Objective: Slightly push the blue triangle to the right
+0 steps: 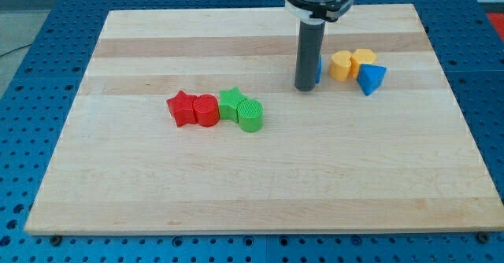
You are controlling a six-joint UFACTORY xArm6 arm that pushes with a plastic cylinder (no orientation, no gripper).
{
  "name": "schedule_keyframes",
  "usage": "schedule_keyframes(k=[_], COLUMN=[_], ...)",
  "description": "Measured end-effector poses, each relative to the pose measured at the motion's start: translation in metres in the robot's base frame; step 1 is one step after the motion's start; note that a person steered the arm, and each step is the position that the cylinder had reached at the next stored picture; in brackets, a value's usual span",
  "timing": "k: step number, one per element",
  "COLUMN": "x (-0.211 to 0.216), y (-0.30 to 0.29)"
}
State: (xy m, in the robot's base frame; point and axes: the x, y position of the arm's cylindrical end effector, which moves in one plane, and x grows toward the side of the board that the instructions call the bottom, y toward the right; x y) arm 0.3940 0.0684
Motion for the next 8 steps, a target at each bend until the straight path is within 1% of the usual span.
schedule_keyframes(k=[2,4,8], x=[-0.004,0.006,0.004], y=[0.007,0.056,0.131])
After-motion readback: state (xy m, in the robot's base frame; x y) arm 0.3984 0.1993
